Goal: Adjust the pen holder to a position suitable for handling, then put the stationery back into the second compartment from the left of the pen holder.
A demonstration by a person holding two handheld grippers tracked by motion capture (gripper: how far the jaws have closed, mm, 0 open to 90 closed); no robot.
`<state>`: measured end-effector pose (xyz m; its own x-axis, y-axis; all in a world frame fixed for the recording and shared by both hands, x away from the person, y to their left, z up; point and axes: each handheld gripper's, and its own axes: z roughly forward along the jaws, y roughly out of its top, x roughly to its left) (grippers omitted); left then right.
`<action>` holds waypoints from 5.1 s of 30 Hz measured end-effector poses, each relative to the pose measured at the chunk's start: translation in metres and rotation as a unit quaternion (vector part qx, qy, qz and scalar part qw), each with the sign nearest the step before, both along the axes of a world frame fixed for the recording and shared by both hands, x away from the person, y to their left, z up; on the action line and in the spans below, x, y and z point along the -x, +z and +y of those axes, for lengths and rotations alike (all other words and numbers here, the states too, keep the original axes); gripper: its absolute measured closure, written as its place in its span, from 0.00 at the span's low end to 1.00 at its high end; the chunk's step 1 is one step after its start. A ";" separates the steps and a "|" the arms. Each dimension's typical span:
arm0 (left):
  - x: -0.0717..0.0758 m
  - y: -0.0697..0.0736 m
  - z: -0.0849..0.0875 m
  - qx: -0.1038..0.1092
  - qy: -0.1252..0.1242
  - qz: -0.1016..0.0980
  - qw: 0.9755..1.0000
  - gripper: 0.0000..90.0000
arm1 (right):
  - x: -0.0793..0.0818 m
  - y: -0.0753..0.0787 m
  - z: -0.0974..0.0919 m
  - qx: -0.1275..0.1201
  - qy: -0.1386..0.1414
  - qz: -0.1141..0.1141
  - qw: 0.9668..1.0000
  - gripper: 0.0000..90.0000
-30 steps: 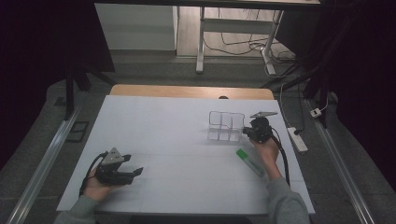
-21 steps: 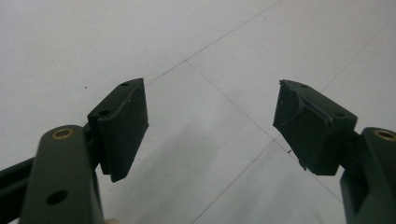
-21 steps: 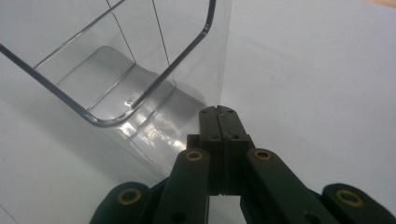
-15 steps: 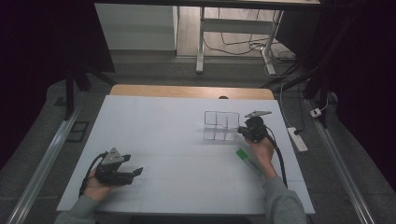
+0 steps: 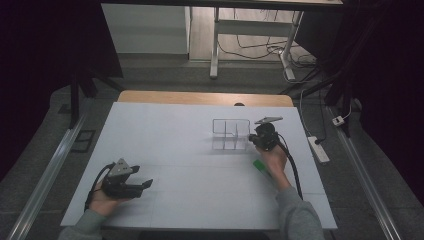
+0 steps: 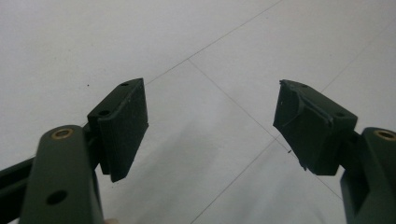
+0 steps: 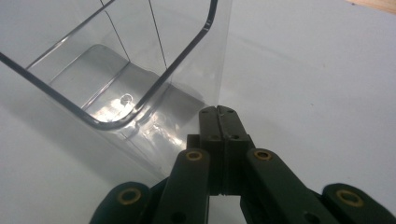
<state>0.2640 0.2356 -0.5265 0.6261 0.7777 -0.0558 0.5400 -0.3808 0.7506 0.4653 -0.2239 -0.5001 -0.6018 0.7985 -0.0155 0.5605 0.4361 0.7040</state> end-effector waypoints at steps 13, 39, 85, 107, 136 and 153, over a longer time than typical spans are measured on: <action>0.000 0.000 0.000 -0.001 -0.001 0.000 1.000 0.29 | -0.001 -0.002 0.016 0.006 0.016 0.002 1.000 0.99; -0.001 -0.001 0.001 -0.002 -0.001 0.002 1.000 0.29 | 0.006 -0.006 0.066 0.023 0.067 0.010 0.997 0.99; -0.003 -0.002 0.002 -0.005 0.001 0.002 1.000 0.28 | 0.035 0.026 0.026 0.017 0.105 0.029 0.994 0.46; -0.002 -0.002 0.002 -0.005 -0.002 -0.001 1.000 0.28 | 0.050 0.031 -0.002 0.031 0.100 0.042 0.994 0.40; -0.002 -0.002 0.002 -0.005 -0.002 -0.003 1.000 0.28 | 0.054 0.017 -0.008 0.089 0.104 0.102 0.985 0.38; -0.002 -0.002 0.001 -0.006 -0.004 -0.003 1.000 0.28 | 0.051 0.005 -0.009 0.151 0.086 0.132 0.976 0.40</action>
<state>0.2665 0.2370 -0.5285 0.6325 0.7734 -0.0425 0.5328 -0.3947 0.7486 0.4140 -0.2333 -0.4949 -0.7416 0.6680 -0.0615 0.6045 0.7053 0.3704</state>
